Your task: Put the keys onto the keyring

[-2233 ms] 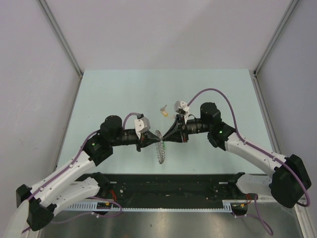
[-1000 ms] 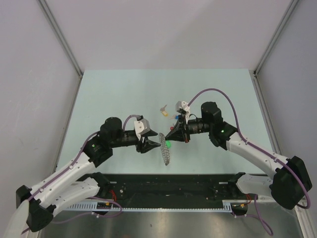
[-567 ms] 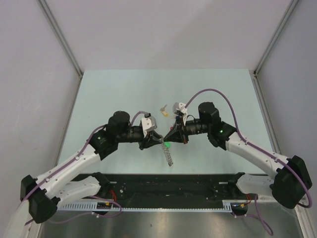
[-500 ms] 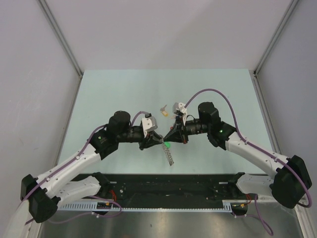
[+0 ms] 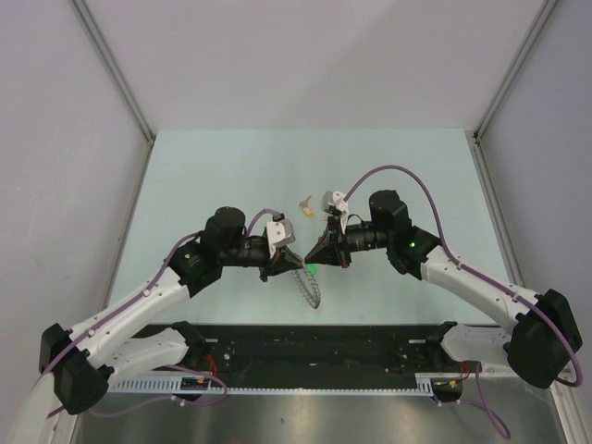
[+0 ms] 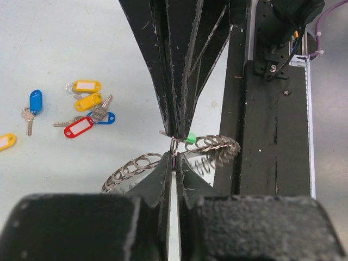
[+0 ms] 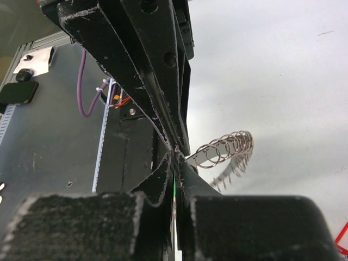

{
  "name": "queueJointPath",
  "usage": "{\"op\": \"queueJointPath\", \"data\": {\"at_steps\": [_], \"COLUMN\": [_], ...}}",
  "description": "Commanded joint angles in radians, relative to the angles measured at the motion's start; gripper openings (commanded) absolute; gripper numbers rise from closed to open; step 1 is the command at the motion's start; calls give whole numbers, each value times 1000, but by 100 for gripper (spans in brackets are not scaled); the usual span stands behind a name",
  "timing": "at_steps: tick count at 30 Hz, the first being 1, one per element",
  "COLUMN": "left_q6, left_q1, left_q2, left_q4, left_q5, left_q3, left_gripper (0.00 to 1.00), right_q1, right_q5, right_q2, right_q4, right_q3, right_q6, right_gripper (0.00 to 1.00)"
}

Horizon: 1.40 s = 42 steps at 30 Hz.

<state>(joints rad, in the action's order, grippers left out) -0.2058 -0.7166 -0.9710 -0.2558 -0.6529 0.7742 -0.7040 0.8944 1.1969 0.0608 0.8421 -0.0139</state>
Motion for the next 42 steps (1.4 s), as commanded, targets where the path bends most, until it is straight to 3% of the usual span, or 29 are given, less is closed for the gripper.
{"op": "queueJointPath", "data": {"at_steps": [1, 12, 23, 24, 25, 28, 31, 42], "left_q6": [-23, 31, 48, 46, 43, 37, 36, 39], "left_q1": [3, 3, 3, 3, 3, 3, 3, 3], "left_q2": [9, 98, 164, 166, 163, 164, 163, 167], "left_q4": [-3, 46, 115, 113, 112, 109, 112, 121], "left_q5": [-13, 98, 127, 124, 119, 104, 96, 70], "left_q3": [28, -3, -44, -44, -46, -47, -47, -49], "left_gripper": [4, 0, 0, 0, 0, 0, 0, 0], "right_q1": [3, 40, 21, 20, 20, 18, 14, -9], "right_q5": [-9, -92, -51, -48, -45, -31, -15, 8], "right_q2": [-14, -56, -34, -34, -34, -36, -30, 43], "right_q4": [2, -122, -4, 14, 22, 54, 80, 168], "right_q3": [52, 46, 5, 2, 0, 0, 2, 0], "right_q6": [11, 48, -29, -35, -41, -41, -38, -50], "right_gripper": [0, 0, 0, 4, 14, 28, 34, 35]}}
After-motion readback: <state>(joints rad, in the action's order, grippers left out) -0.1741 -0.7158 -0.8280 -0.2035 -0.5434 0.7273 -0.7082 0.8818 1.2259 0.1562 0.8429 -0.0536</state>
